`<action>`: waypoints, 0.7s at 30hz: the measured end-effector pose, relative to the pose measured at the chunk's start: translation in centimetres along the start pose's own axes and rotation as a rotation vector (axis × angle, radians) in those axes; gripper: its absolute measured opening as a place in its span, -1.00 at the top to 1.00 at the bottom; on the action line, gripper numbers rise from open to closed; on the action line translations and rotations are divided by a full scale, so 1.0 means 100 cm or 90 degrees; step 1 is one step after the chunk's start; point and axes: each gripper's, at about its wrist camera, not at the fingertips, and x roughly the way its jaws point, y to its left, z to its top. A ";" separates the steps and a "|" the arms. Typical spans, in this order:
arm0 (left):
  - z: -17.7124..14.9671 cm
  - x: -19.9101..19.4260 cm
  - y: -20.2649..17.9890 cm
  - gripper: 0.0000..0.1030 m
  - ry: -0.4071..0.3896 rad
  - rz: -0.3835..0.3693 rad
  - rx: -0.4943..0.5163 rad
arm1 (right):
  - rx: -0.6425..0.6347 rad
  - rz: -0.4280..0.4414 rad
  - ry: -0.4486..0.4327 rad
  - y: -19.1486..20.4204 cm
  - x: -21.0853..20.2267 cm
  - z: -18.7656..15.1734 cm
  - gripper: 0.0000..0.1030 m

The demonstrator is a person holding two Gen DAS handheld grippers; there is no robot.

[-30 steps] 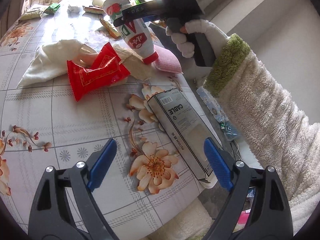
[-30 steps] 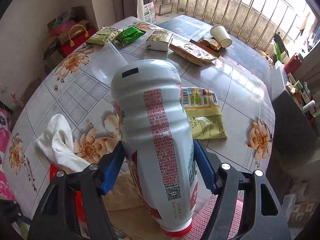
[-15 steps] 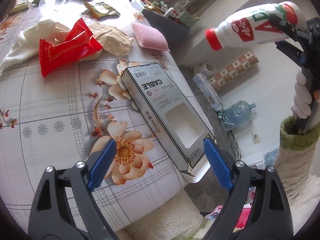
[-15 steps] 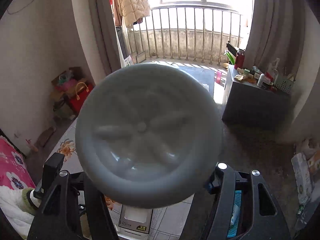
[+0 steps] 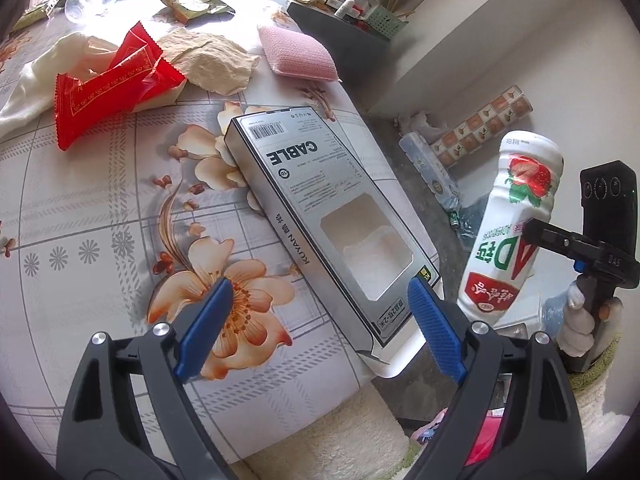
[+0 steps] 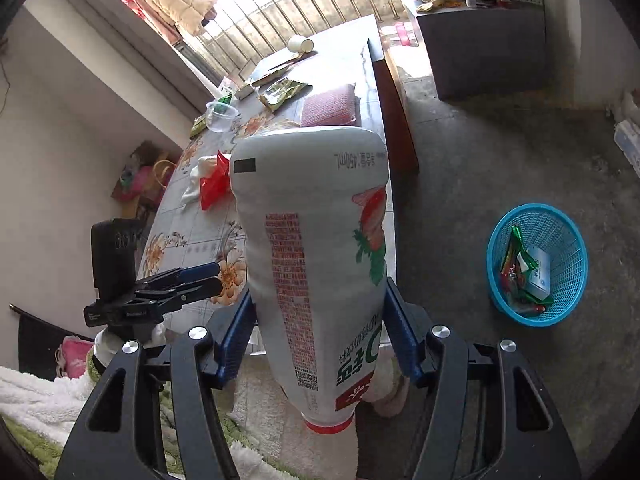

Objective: Collect trash
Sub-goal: 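Grasp the white AD drink bottle with the right tool while the left tool reaches the CABLE box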

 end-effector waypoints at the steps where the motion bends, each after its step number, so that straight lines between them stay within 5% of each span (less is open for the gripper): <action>1: 0.001 0.002 -0.001 -0.64 0.003 0.001 -0.001 | 0.023 0.008 0.001 -0.007 0.013 0.003 -0.15; 7: 0.008 0.010 -0.001 -0.64 0.005 0.015 -0.014 | 0.108 0.093 0.037 -0.021 0.072 0.009 -0.14; 16: 0.021 -0.003 0.026 -0.64 -0.023 0.080 -0.054 | 0.135 0.194 0.059 0.021 0.111 -0.025 -0.14; 21: 0.033 0.002 0.016 -0.66 -0.020 0.131 -0.009 | 0.112 0.103 -0.009 0.021 0.086 -0.023 -0.14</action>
